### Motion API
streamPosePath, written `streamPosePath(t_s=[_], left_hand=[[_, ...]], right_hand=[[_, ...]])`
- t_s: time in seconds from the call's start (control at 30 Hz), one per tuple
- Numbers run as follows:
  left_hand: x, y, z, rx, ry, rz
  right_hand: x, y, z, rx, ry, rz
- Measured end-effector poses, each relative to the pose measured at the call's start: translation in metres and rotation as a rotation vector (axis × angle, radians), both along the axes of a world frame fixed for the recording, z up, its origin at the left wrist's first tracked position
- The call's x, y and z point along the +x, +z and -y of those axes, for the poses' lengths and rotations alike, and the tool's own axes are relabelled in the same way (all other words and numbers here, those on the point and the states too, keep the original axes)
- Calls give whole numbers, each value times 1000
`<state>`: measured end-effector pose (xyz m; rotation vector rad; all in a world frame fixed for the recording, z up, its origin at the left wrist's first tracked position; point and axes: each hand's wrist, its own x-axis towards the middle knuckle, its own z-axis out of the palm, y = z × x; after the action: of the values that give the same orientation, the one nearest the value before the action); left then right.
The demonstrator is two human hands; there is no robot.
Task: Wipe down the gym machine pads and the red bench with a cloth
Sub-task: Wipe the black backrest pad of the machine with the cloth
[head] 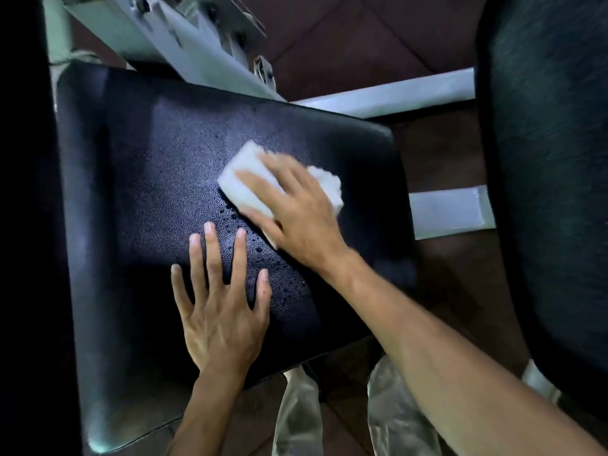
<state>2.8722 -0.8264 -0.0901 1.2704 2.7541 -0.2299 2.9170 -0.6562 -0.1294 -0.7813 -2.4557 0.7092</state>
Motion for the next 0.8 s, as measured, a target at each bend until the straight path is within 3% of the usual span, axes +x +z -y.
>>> streamPosePath(t_s=[0.07,0.2,0.33,0.4,0.57,0.67,0.8], left_hand=[[0,0,0,9,-3,3],[0,0,1,3,-8,-5],[0,-1,1,4,-9,-18],[0,-2,2,6,-13,-29],[0,-3,2,20,-18,-51],[0,-2,2,28,-11,-27],[0,-1,2,24,-10,-22]], right_hand=[[53,-11,18,-20,-12,14],[110,-29,13,-132,-282,120],[47,-31,-43,-175,-613,74],[-2,-21,-62,-201,-660,30],[-51,4,-31,-54,-288,-27],[-2,4,-1,-19,-4,0],[94,-19,28,-45,3,63]])
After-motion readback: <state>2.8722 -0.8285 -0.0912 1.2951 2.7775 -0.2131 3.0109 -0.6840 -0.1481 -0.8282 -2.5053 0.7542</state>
